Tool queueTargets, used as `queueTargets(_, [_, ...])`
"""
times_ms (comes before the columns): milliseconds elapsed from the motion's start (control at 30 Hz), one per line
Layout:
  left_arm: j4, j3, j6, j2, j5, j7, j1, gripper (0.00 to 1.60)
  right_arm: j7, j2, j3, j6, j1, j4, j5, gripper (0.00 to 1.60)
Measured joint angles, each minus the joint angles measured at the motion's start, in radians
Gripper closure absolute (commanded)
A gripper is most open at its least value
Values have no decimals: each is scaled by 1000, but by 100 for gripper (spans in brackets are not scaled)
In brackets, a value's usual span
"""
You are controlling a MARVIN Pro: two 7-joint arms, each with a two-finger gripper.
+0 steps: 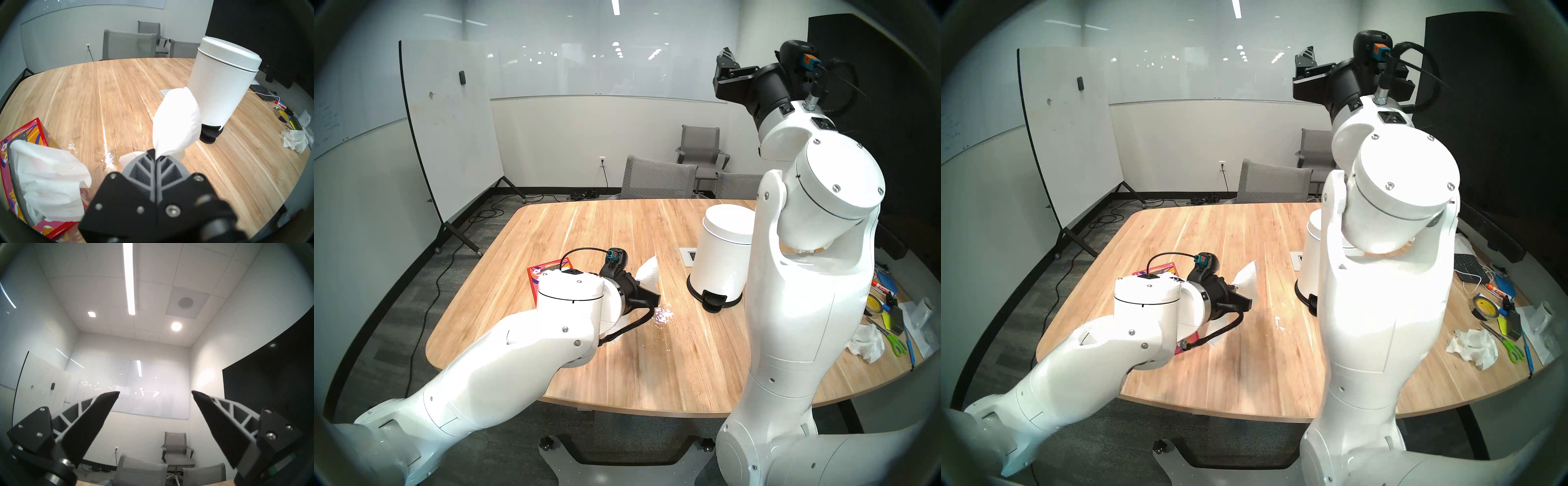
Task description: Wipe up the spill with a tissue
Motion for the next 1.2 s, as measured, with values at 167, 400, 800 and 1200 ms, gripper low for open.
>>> queueTargets(167, [0, 0, 0, 0, 0, 0, -1, 160, 12, -11, -14, 102, 49, 28, -26, 0])
queueTargets(400, [-1, 0, 0, 0, 2, -1, -2, 160, 30, -22, -22, 248, 119, 74, -68, 0])
queueTargets(800, [-5, 1, -3, 0, 10, -5, -3, 160, 74, -24, 24, 314, 215, 219, -148, 0])
queueTargets(1200, [-6, 1, -5, 0, 20, -12, -3, 160, 159, -28, 62, 314, 254, 409, -231, 0])
